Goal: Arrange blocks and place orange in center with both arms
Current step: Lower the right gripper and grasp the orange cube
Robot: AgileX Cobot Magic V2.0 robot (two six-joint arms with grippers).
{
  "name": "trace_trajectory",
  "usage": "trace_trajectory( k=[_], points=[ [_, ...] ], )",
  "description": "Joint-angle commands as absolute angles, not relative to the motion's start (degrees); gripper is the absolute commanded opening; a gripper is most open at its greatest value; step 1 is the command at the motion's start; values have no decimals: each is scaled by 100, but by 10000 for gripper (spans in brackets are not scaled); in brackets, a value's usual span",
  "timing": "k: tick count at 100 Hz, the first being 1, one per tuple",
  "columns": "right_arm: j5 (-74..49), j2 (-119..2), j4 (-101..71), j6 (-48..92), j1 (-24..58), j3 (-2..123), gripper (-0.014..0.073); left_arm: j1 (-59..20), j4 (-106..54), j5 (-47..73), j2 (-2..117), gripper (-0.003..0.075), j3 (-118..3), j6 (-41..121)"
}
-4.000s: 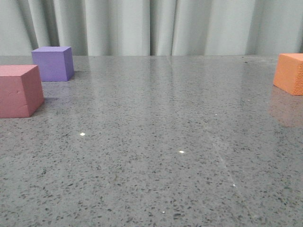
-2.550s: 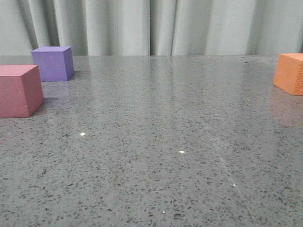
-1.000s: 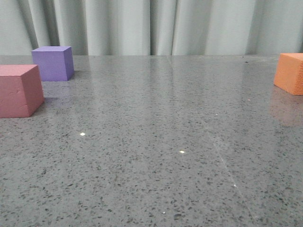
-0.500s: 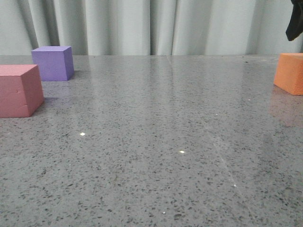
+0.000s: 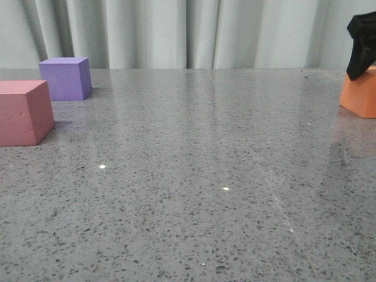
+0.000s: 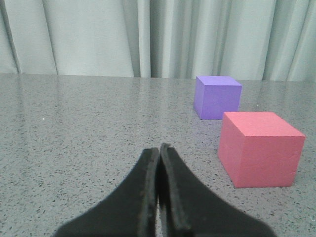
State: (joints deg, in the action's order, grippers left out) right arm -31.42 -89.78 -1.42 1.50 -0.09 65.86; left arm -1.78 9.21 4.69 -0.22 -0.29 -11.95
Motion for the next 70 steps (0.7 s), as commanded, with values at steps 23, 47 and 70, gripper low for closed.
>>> trace_trajectory(
  k=[23, 47, 70],
  points=[
    [-2835, -9000, -137, 203, -25, 6789, 580, -168, 877, 0, -208, -19, 284, -1207],
    [-2859, -8974, -137, 203, -25, 6789, 316, -168, 877, 0, -208, -19, 284, -1207],
    [-3441, -8779, -163, 196, 230, 7127, 318, -168, 877, 0, -208, -19, 284, -1207]
  ],
)
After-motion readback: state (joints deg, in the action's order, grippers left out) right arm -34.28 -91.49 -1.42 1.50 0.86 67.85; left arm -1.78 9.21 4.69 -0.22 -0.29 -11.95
